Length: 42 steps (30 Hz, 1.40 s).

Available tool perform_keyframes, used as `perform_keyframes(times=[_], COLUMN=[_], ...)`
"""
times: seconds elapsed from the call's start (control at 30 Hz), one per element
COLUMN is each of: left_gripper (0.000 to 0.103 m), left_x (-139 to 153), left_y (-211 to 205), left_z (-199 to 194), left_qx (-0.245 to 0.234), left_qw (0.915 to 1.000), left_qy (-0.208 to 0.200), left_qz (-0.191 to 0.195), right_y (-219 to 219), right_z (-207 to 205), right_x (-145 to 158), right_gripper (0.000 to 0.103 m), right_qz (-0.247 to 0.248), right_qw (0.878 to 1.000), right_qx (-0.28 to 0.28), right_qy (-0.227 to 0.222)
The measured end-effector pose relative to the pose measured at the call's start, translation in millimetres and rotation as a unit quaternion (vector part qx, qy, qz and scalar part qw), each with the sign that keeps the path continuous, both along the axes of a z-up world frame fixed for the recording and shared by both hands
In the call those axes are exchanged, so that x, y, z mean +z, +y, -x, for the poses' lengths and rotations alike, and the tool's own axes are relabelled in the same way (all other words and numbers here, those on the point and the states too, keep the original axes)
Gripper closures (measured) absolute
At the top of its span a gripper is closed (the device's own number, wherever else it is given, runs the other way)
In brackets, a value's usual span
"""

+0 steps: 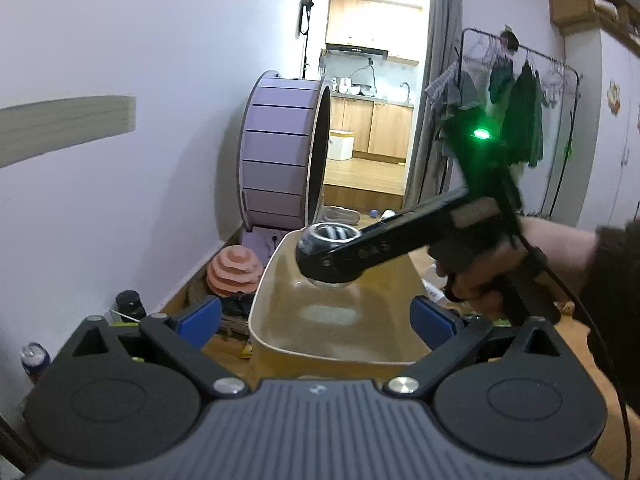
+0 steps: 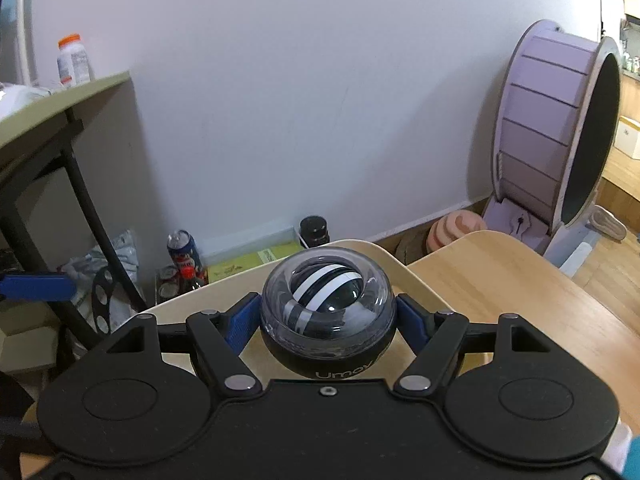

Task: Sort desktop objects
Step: 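Carry the wrist ball with the right gripper into the cream basket, then open the right gripper to release the wrist ball in the basket, then move the right gripper back over the pile toward the paper cone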

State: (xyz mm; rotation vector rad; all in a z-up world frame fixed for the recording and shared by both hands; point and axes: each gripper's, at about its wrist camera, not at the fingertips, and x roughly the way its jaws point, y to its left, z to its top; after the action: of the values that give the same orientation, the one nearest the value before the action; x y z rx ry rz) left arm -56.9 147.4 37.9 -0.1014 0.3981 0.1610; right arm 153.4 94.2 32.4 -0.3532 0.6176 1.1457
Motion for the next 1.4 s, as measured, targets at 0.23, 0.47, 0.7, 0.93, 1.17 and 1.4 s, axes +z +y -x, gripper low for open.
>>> perform_keyframes(times=[0.23, 0.47, 0.7, 0.93, 1.17, 1.4], left_gripper=[0.002, 0.002, 0.002, 0.001, 0.001, 0.001], left_x=[-1, -1, -1, -2, -4, -12], left_y=[-2, 1, 1, -14, -47, -73], left_z=[1, 0, 0, -2, -10, -19], left_qx=[0.000, 0.000, -0.012, -0.053, -0.121, -0.149], left_qw=[0.9999, 0.9999, 0.9999, 0.9983, 0.9922, 0.9885], left_qy=[0.009, 0.012, 0.008, 0.003, -0.012, -0.015], left_qz=[-0.013, -0.011, 0.004, 0.025, 0.028, 0.021], right_y=[24, -1, -58, -154, -229, -248], right_z=[0, 14, 29, 59, 88, 69], right_x=[-19, 2, 34, 51, 33, 5], right_gripper=[0.032, 0.014, 0.014, 0.014, 0.014, 0.021], right_qz=[0.068, 0.024, -0.030, -0.070, -0.081, -0.063], right_qw=[0.998, 0.999, 0.997, 0.990, 0.978, 0.972], right_qx=[-0.005, -0.022, -0.047, -0.110, -0.185, -0.218], right_qy=[-0.012, -0.042, -0.045, -0.056, -0.059, -0.064])
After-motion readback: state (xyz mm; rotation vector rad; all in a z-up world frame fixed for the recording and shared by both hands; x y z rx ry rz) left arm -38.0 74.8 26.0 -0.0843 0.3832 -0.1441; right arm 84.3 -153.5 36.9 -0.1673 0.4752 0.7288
